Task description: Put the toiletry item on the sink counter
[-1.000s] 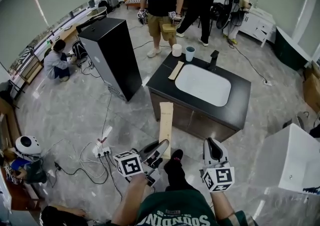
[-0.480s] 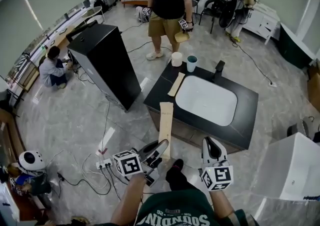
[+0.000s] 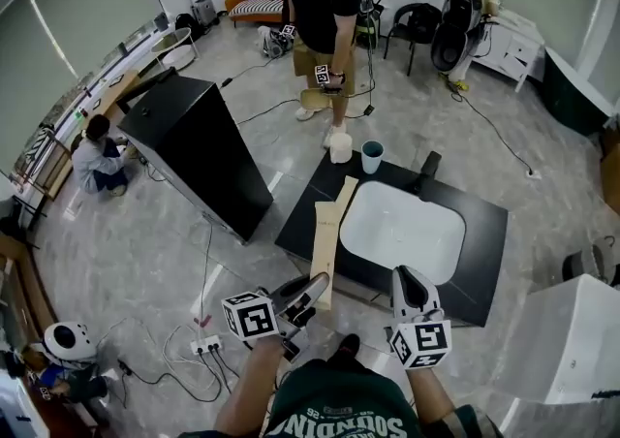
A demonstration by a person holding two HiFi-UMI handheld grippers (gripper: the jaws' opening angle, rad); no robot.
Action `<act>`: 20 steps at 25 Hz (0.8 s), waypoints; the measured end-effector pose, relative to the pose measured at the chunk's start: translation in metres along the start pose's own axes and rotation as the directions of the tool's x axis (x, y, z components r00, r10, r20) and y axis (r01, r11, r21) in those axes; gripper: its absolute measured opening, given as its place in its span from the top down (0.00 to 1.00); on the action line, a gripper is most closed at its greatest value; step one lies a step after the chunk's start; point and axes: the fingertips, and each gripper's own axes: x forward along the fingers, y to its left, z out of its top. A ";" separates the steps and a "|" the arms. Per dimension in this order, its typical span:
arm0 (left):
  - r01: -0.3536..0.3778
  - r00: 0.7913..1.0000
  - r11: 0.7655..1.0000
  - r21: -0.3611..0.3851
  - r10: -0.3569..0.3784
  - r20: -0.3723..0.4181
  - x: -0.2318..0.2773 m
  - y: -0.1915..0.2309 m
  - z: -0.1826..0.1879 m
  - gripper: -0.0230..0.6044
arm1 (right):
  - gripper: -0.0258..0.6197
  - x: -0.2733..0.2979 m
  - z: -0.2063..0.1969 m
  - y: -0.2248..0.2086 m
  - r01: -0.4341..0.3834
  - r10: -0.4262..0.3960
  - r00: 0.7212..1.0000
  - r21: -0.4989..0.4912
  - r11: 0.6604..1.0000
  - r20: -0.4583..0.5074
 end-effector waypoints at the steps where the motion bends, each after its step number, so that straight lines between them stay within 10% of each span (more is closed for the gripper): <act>1: -0.003 1.000 1.000 -0.006 0.003 -0.003 0.004 0.004 0.004 0.89 | 0.88 0.004 0.002 -0.002 0.001 -0.001 1.000 0.000 1.000 0.001; 20: 0.040 0.996 0.999 -0.003 -0.040 -0.083 0.066 0.024 0.034 0.89 | 0.88 0.033 0.014 -0.035 0.079 -0.080 0.997 0.028 0.996 0.017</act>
